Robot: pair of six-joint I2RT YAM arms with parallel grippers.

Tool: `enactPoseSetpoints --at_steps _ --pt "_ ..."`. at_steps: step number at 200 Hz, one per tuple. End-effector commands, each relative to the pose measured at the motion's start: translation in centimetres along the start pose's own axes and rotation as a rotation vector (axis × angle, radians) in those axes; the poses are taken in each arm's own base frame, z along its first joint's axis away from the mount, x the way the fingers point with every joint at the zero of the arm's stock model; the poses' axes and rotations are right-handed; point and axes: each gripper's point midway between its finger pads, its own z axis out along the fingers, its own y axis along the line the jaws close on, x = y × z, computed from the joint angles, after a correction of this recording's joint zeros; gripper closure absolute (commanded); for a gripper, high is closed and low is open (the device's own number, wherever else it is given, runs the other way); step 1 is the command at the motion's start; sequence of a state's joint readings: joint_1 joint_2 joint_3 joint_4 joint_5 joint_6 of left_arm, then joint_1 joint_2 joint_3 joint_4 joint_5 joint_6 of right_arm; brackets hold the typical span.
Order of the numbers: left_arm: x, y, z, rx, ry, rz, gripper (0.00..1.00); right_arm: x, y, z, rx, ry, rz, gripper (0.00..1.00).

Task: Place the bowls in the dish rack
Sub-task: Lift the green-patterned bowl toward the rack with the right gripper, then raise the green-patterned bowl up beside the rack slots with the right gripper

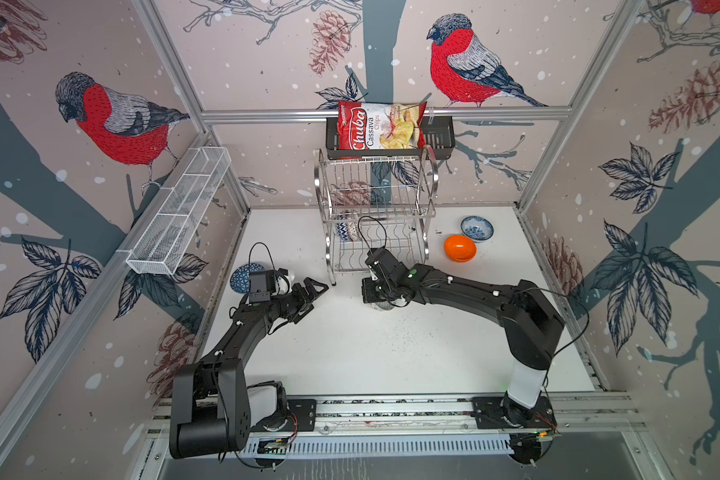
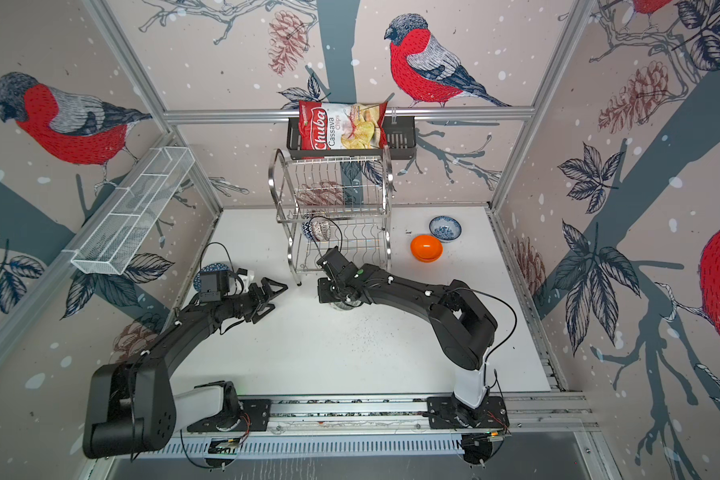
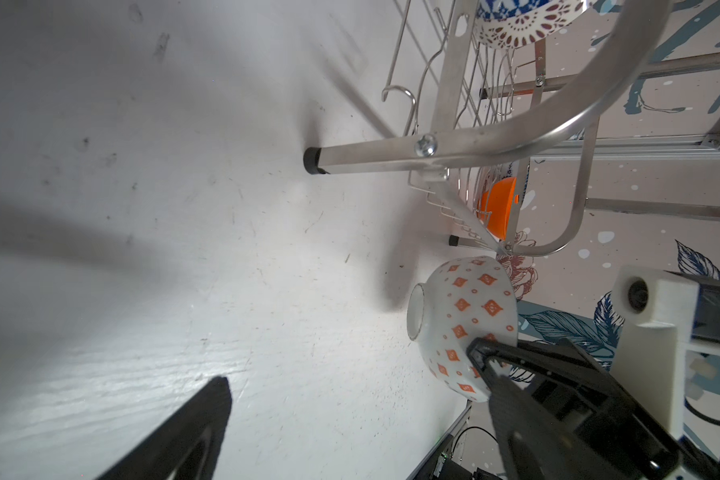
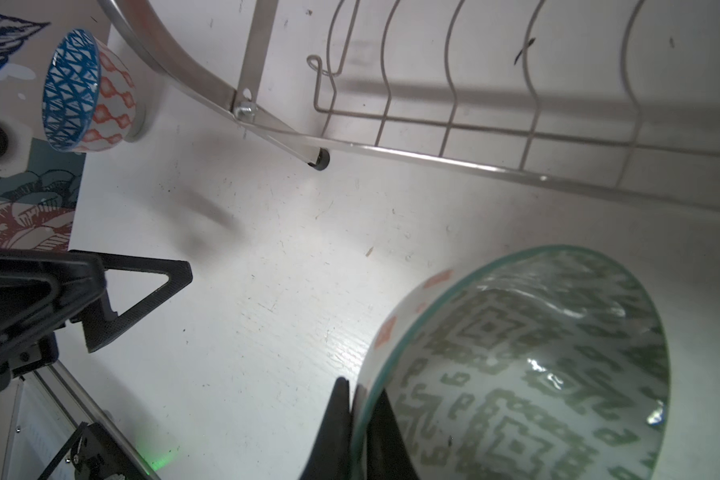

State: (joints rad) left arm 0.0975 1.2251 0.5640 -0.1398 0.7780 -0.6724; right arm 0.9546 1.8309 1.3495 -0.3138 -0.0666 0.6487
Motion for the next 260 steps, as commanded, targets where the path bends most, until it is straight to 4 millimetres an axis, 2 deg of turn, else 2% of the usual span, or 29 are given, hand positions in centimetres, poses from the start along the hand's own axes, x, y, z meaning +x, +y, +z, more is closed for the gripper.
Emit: enactPoseSetpoints --at_steps 1,69,117,134,182,204,260 --pt "-1.2 -1.6 -0.1 0.038 -0.027 0.062 0.03 -2.7 2.3 -1.3 -0.099 -0.094 -0.055 0.99" --pt "-2.2 -4.4 0.3 0.063 -0.032 0.126 0.03 -7.8 2.9 -3.1 -0.212 -0.198 0.004 1.00" --pt "-1.6 -5.5 1.6 0.065 0.010 0.166 0.03 -10.6 2.9 -5.0 -0.247 -0.296 0.029 1.00" --pt "-1.8 -5.9 1.5 0.066 -0.001 0.174 0.03 -11.1 2.7 -5.5 -0.249 -0.321 0.039 1.00" --pt "-2.5 -5.8 2.0 0.046 0.004 0.165 0.03 -12.2 -0.1 -5.0 -0.232 -0.381 0.163 1.00" --pt "-2.9 -5.3 2.3 0.011 0.005 0.140 0.03 -12.4 -0.2 -4.9 -0.234 -0.402 0.173 1.00" --pt "-3.1 -6.4 2.3 0.041 0.012 0.149 0.03 -12.5 -1.1 -4.9 -0.246 -0.473 0.203 1.00"
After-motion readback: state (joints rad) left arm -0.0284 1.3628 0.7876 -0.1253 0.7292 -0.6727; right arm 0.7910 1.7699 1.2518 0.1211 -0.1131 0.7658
